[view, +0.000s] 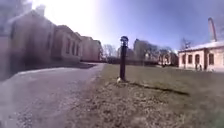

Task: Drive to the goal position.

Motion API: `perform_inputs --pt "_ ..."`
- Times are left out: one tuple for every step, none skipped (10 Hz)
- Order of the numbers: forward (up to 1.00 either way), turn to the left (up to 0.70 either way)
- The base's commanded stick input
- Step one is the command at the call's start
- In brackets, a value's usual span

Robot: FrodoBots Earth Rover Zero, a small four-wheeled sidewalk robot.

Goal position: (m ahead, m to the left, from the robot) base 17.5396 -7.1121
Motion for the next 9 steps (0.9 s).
perform_inputs --pt "0.85 0.34" --pt "0.85 0.34" --pt "0.85 0.34" --pt "0.85 0.34" --pt "0.85 0.34" --pt "0.85 0.34" --pt "0.85 0.34" --pt "0.85 0.34" --pt "0.85 0.27"
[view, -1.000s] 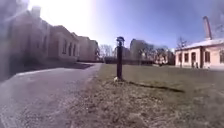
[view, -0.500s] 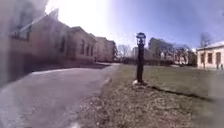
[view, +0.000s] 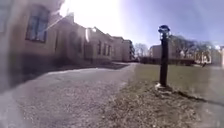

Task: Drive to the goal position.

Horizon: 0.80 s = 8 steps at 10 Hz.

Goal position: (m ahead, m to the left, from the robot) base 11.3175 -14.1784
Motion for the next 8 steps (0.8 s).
perform_inputs --pt "0.85 0.05" --pt "0.85 0.0" --pt "0.85 0.0" --pt "0.85 0.0" --pt "0.85 0.0" --pt "0.85 0.0" --pt "0.85 0.0" --pt "0.85 0.0"
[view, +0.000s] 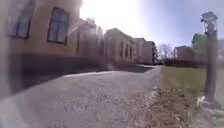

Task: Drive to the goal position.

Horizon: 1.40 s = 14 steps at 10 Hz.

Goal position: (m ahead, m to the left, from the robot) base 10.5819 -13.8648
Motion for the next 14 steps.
perform_inputs --pt "0.85 0.0" --pt "0.85 0.0" --pt "0.85 0.0" --pt "0.85 -0.15" --pt "0.85 -0.34" --pt "0.85 -0.34" --pt "0.85 -0.34" --pt "0.85 -0.34" --pt "0.85 -0.34" --pt "0.85 -0.34" --pt "0.85 -0.34" --pt "0.85 -0.34" --pt "0.85 -0.34" --pt "0.85 -0.34"
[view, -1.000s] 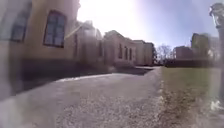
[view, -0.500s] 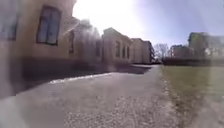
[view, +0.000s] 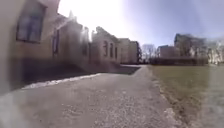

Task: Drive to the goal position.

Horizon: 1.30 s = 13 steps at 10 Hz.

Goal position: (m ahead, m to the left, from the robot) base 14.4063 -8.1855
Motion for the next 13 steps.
perform_inputs --pt "0.85 -0.34" --pt "0.85 -0.34" --pt "0.85 -0.34" --pt "0.85 -0.34" --pt "0.85 -0.22" --pt "0.85 -0.02" --pt "0.85 0.0" --pt "0.85 0.0" --pt "0.85 0.0" --pt "0.85 0.0" --pt "0.85 0.0" --pt "0.85 0.11" --pt "0.85 0.34"
